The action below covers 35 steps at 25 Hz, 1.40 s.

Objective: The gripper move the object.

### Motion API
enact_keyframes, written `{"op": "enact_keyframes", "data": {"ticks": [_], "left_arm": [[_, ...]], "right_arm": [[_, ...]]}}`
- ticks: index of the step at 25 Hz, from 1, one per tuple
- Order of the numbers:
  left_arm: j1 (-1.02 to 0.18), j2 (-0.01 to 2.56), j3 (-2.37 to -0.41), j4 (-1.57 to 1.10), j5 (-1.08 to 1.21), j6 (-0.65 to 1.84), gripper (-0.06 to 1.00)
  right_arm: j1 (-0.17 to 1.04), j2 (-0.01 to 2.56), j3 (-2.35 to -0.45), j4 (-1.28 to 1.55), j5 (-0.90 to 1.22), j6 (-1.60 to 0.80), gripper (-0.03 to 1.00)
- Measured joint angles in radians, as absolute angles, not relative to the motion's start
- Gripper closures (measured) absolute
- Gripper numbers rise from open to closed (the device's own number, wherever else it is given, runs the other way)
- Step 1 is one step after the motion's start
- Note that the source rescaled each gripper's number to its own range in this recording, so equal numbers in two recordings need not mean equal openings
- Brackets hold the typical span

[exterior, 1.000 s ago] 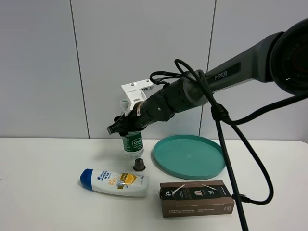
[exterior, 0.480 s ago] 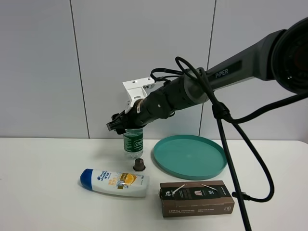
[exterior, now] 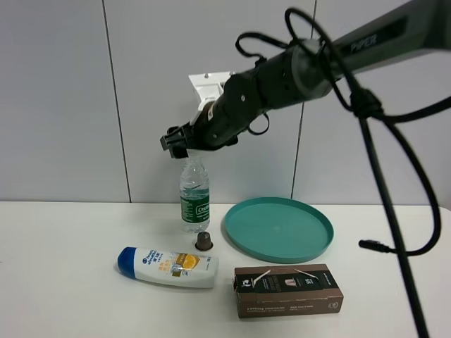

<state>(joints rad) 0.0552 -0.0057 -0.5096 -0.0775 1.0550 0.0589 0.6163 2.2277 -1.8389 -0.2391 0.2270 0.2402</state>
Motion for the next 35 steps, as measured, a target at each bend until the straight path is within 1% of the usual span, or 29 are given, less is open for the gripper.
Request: {"op": "enact_keyframes", "data": {"ticks": [4,13,17,20,23,28,31,35], "left_arm": [[0.055,-0.006,-0.510,-0.077,1.055,0.059,-0.06],[0.055,-0.006,-0.510,-0.077,1.055,0.059,-0.06],[0.055,-0.006,-0.510,-0.077,1.055,0.059,-0.06],[0.055,-0.006,-0.510,-0.077,1.055,0.059,-0.06],[0.055,-0.006,-0.510,-0.077,1.055,0.059,-0.06],[0.055,-0.006,-0.510,-0.077,1.055,0.059,-0.06],[0.055,-0.006,-0.510,-0.077,1.055,0.059,-0.06],[0.055,-0.006,-0.510,-0.077,1.055,0.059,-0.06]], "right_arm": [[0.616,2.113,-1.840,-0.239,0.347,0.209,0.50],[0.615,1.819,-1.842,-0.239,0.562,0.049,0.50],[0.614,1.729,-1.842,-0.243,0.677,0.037,0.50],[0.614,1.672,-1.811,-0.281,0.714,0.037,0.50],[0.614,1.605,-1.707,-0.317,0.717,0.037,0.50],[0.603,1.455,-1.433,-0.312,0.688,0.065,0.50],[0.562,1.327,-1.259,-0.283,0.645,0.084,0.50],[0.460,1.132,-1.034,-0.233,0.605,0.090,0.50]]}}
